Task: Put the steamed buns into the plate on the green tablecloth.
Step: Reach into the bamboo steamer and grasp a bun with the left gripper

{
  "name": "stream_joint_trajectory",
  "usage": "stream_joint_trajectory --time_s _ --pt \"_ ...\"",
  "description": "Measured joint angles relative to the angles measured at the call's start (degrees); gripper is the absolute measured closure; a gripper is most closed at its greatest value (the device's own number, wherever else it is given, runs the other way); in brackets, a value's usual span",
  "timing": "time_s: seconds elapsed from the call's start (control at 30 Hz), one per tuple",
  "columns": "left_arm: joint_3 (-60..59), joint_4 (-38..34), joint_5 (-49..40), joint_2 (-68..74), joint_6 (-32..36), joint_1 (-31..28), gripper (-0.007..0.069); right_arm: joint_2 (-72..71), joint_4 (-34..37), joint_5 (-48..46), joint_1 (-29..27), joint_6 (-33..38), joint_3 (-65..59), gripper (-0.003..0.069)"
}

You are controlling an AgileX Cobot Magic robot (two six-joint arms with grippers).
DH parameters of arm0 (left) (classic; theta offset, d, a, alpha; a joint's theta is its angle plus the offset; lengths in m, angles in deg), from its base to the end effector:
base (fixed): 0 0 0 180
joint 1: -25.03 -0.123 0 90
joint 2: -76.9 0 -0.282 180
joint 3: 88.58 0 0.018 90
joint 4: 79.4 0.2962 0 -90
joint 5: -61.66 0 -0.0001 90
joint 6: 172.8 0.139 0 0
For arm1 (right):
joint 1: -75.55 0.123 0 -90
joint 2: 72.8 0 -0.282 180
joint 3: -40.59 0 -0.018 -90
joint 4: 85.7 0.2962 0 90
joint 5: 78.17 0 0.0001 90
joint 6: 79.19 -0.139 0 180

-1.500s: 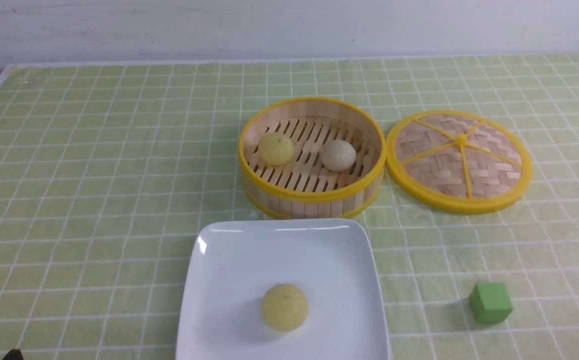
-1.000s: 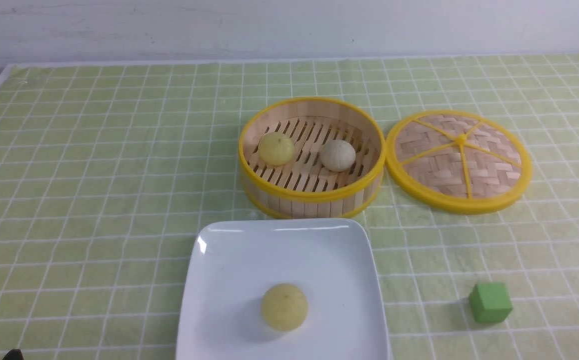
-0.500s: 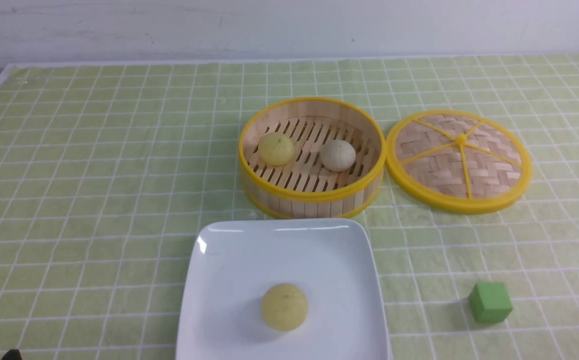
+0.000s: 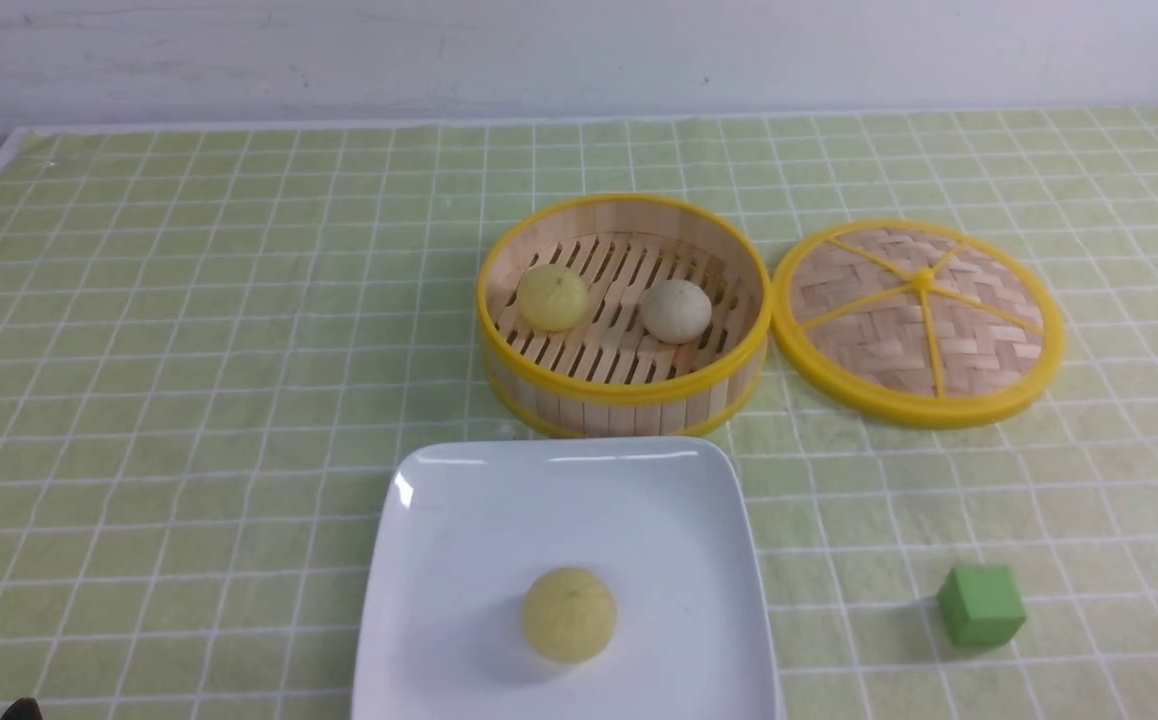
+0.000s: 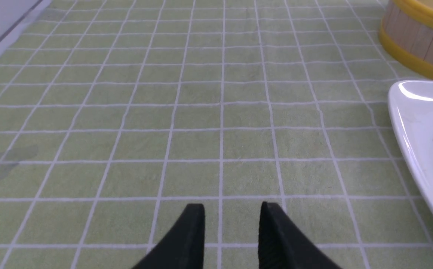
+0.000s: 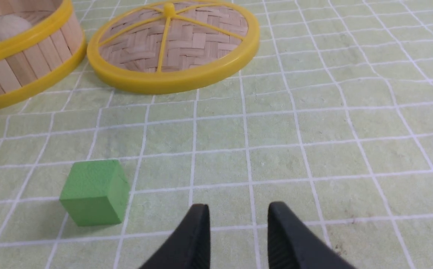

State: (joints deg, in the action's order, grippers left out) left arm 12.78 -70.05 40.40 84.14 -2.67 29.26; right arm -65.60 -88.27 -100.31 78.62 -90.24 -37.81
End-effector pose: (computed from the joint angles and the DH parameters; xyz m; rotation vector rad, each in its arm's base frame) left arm 0.1473 -0.0027 0.1574 0.0094 1.8649 -0.0099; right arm 0.1464 0.0055 0.1566 0.1035 1.8791 0.1247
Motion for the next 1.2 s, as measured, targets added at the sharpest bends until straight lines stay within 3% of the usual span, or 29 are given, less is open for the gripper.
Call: stream_joint_trajectory --time_s 0.03,0.17,0.23,0.37,0.57,0.73,0.77,0.83,1.0,1.03,1.07,1.2 --pt "0.0 -2.1 0.0 0.0 -1.9 0.0 0.0384 0.0 0.9 0.3 0.0 -1.3 0.0 0.0417" --pt "0.0 -25.6 -0.1 0.0 -20.8 0.0 0.0384 0.0 16.4 1.7 0.0 -16.7 -0.2 0.0417" --pt "-0.1 -31.3 -0.2 0.0 -25.7 0.0 0.0384 0.0 21.8 1.8 0.0 -22.0 -0.2 0.0417" --pt "-0.1 -36.6 1.1 0.0 -30.2 0.0 0.0384 0.0 25.3 2.1 0.0 -25.3 -0.2 0.0417" --pt "0.2 -37.5 3.4 0.0 -30.6 0.0 0.0403 0.0 25.4 2.5 0.0 -23.6 0.1 0.0426" --pt "16.7 -37.2 -8.4 1.5 -22.2 0.0 0.0573 1.7 20.7 -3.0 0.0 -14.1 8.8 0.0557" --pt "17.5 -37.0 -8.4 1.8 -22.2 0.0 0.0578 2.1 20.3 -3.7 0.0 -13.7 9.6 0.0573" --pt "25.7 -34.4 -16.6 9.1 -16.6 0.0 0.0619 8.5 18.9 -8.2 0.0 -12.7 13.8 0.0653" --pt "35.8 -31.8 -30.5 29.8 -6.3 0.0 0.0622 22.8 18.6 -16.9 0.0 -10.1 21.4 0.0671" --pt "39.2 -31.7 -33.6 39.6 -0.4 0.0 0.0622 29.6 19.0 -20.6 0.0 -6.4 24.4 0.0671" --pt "40.1 -31.7 -33.7 40.7 0.3 0.0 0.0622 30.3 19.2 -21.1 0.0 -5.9 24.8 0.0671" --pt "52.8 -35.5 -34.6 65.6 15.5 0.0 0.0606 45.9 21.9 -33.2 0.0 9.7 33.5 0.0666"
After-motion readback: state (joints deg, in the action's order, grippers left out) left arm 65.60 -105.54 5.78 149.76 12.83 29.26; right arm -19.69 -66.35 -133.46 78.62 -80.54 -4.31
